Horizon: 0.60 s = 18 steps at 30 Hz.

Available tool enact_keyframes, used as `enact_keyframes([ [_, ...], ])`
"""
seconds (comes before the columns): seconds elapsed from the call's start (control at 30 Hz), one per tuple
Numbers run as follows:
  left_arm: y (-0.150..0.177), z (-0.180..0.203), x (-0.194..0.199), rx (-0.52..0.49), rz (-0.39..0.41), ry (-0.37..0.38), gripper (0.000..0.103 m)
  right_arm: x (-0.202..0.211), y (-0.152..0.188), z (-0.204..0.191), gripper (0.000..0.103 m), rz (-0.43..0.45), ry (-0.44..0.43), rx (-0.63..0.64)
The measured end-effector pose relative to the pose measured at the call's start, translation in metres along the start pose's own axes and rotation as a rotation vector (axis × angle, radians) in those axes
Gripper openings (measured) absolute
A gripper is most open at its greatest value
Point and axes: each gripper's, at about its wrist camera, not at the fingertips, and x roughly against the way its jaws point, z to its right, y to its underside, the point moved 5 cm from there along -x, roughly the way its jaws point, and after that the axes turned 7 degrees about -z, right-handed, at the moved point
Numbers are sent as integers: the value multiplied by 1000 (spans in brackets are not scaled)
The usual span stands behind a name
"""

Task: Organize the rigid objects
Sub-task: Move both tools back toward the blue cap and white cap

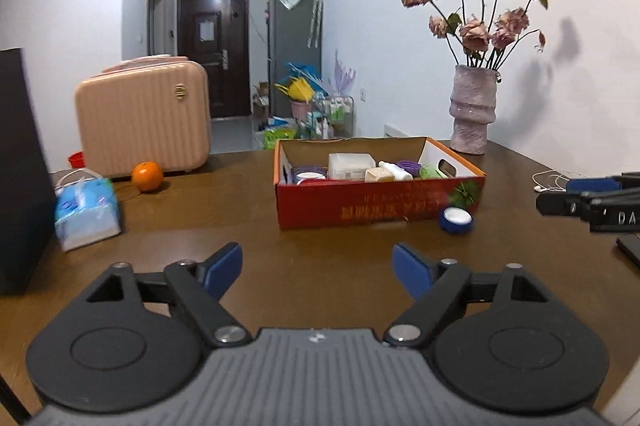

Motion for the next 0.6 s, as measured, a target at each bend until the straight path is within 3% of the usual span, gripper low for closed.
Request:
enact_keyframes([
  [0.17,47,11,47,9,18,3,89,29,42,-17,70,-12,-1,-7],
  [0.3,70,20,63,3,7,8,89,41,60,-18,70,-18,-1,-27],
  [0.6,76,30,49,-15,-28,22,91,17,61,17,69,-34,30,-85],
])
